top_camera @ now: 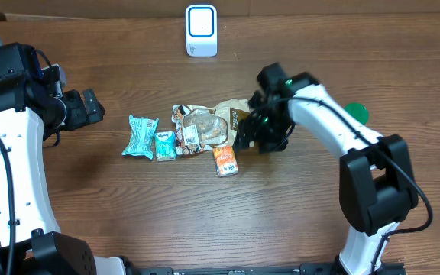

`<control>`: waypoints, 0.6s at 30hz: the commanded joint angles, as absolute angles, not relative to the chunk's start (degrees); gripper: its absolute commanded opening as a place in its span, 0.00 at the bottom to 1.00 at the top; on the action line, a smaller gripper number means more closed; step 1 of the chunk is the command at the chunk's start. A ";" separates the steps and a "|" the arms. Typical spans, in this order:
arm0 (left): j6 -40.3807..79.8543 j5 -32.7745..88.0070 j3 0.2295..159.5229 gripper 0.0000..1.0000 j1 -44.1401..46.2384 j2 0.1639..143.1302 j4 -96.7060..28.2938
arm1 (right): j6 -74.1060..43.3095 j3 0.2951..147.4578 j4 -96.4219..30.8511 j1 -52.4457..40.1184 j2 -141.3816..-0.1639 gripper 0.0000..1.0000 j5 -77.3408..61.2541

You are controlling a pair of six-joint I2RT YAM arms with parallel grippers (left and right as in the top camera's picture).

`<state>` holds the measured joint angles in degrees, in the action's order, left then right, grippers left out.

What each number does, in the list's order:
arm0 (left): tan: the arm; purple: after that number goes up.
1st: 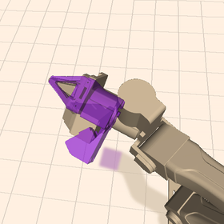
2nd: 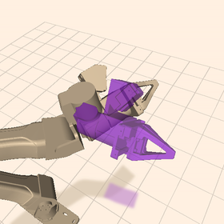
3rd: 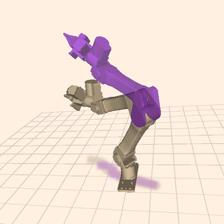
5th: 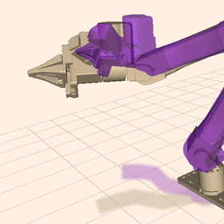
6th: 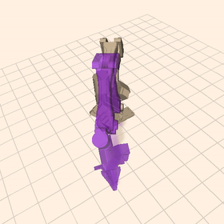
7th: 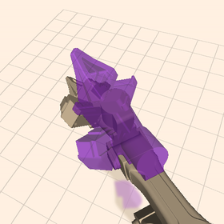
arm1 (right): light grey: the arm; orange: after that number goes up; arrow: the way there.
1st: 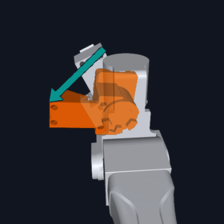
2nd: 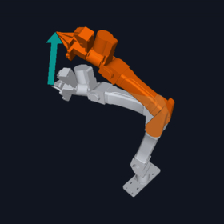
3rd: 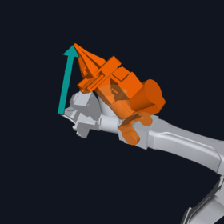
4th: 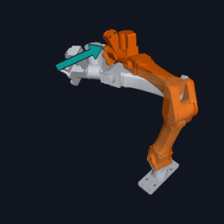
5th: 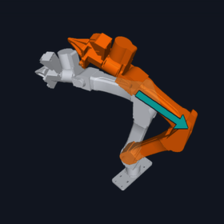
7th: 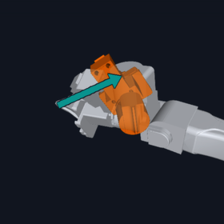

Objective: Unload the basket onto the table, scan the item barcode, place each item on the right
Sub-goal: 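Reach the right gripper to the orange tissue pack and grasp it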

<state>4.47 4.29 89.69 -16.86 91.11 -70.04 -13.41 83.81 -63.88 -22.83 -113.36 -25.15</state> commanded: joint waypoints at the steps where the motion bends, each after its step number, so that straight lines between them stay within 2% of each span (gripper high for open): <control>1: 4.27 4.45 89.82 1.00 -16.38 90.63 -70.02 | -18.74 79.31 -59.90 -24.21 -112.22 0.69 -25.69; 7: 4.27 4.47 89.82 1.00 -16.38 90.63 -70.00 | -21.10 75.22 -53.84 -25.43 -112.25 0.63 -29.91; 18: 4.27 4.47 89.82 1.00 -16.38 90.63 -70.02 | -25.34 71.24 -50.37 -25.96 -112.29 0.62 -30.13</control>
<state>4.47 4.29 89.69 -16.86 91.11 -70.06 -23.75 72.60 -50.61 -25.65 -113.36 -29.41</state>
